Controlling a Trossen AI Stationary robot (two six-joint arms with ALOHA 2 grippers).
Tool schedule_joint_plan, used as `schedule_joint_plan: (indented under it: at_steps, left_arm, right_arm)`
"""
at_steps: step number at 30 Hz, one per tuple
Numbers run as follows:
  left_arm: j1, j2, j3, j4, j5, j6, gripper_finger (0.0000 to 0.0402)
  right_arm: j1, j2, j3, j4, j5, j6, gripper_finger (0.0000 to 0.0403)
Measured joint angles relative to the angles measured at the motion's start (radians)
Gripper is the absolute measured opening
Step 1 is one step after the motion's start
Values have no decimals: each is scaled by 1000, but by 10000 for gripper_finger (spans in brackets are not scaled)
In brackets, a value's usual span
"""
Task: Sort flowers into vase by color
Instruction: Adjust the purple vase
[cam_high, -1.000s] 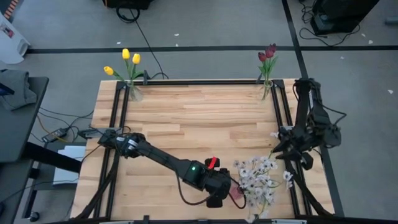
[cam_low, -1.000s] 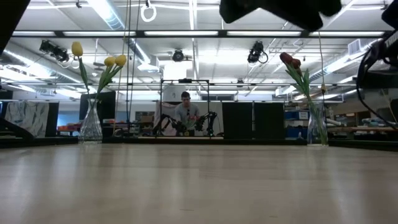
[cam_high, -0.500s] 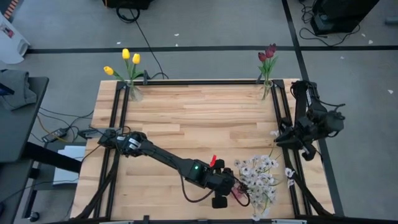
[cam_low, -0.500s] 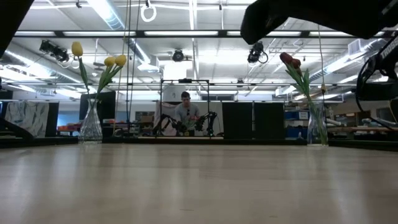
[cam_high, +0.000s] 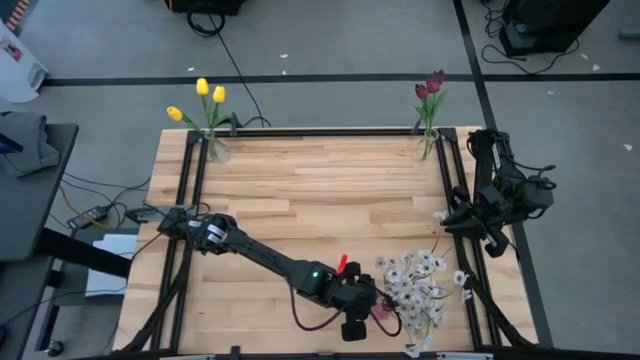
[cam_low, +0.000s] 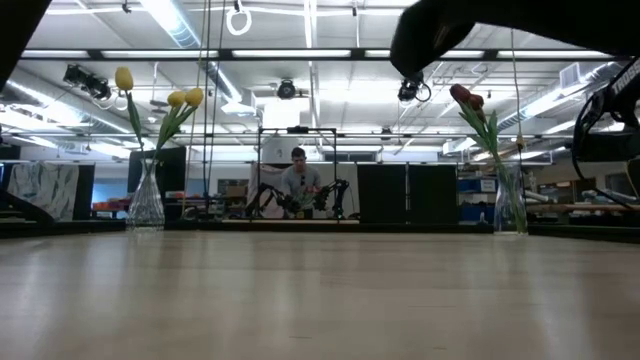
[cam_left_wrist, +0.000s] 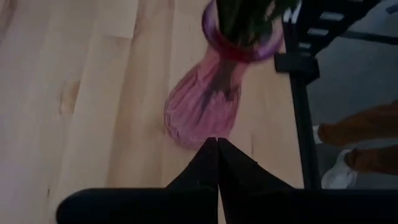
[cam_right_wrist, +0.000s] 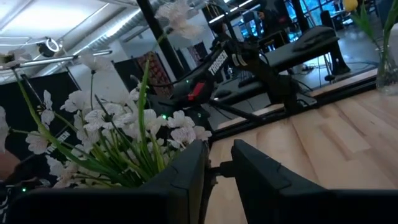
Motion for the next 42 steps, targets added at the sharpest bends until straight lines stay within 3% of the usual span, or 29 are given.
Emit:
schedule_joint_plan:
  at_steps: [9, 18, 27, 35, 42]
  left_arm:
    - [-7, 53, 0, 90, 3, -30, 3]
    - [-38, 70, 0, 72, -11, -52, 3]
    - [-51, 69, 0, -11, -39, -47, 3]
    - [-50, 69, 0, -38, -47, 60, 3]
    - [-45, 69, 0, -61, -58, 133, 3]
  right_arm:
    - [0, 1, 0, 0, -12, 3, 98]
    - [0, 1, 0, -31, -21, 36, 98]
    - [-1, 76, 0, -337, -57, 466, 98]
    - [-25, 289, 0, -517, -204, 844, 98]
    - [-100, 496, 0, -493, -306, 964, 98]
